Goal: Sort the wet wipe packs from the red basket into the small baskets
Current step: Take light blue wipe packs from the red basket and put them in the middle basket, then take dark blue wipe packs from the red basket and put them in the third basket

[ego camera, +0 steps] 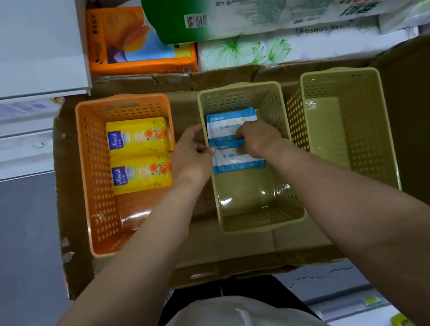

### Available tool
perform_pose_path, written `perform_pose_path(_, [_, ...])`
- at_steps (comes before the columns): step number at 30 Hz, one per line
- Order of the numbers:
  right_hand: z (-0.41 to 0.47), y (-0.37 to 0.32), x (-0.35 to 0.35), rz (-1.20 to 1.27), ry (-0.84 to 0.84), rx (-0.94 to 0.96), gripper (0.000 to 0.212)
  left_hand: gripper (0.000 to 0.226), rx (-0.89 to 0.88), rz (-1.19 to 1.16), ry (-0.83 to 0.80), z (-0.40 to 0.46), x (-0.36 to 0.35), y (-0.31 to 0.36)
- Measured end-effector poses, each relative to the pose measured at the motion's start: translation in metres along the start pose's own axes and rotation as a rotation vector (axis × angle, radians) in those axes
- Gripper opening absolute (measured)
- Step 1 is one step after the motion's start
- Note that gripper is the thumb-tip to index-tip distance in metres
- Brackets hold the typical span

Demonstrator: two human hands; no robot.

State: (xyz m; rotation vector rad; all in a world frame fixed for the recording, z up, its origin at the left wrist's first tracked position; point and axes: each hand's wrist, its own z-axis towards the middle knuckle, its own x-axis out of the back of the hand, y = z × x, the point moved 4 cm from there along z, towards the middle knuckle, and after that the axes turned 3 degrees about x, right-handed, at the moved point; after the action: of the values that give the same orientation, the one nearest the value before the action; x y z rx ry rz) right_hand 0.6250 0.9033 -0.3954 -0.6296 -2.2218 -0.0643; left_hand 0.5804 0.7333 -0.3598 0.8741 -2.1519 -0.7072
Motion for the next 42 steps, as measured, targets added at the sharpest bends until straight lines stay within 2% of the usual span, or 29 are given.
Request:
perform_pose_path(3, [-0.004, -0.001, -0.001, 0.034, 0.115, -0.031, 0.047, 0.051, -0.002, -0.036, 0.002, 0.001, 0.000, 0.000])
perform_pose_path(8, [-0.006, -0.003, -0.006, -0.056, 0.263, -0.049, 0.044, 0.054, -0.029, -0.056, 0.015, 0.001, -0.001, -0.001])
perform_pose_path(17, [0.000, -0.001, -0.014, -0.006, 0.370, 0.163, 0.039, 0.055, -0.047, -0.074, 0.027, -0.001, -0.003, 0.005])
perform_pose_path(20, [-0.002, 0.001, -0.013, -0.031, 0.344, 0.208, 0.041, 0.053, -0.042, -0.067, 0.062, -0.005, -0.005, 0.007])
perform_pose_path(27, [-0.022, -0.007, 0.023, -0.139, 0.152, 0.203, 0.047, 0.055, -0.012, 0.033, 0.069, -0.033, 0.011, 0.014])
perform_pose_path(30, [-0.049, -0.023, 0.054, -0.168, 0.166, 0.232, 0.046, 0.049, -0.052, 0.076, 0.096, -0.055, 0.042, 0.017])
perform_pose_path(38, [-0.180, -0.115, 0.118, -0.143, 0.541, 0.485, 0.042, 0.039, -0.343, 0.187, 0.269, -0.141, 0.180, 0.016])
perform_pose_path(42, [-0.237, -0.181, 0.117, -0.143, 0.619, 0.563, 0.040, 0.035, -0.451, 0.238, 0.374, -0.186, 0.264, -0.022])
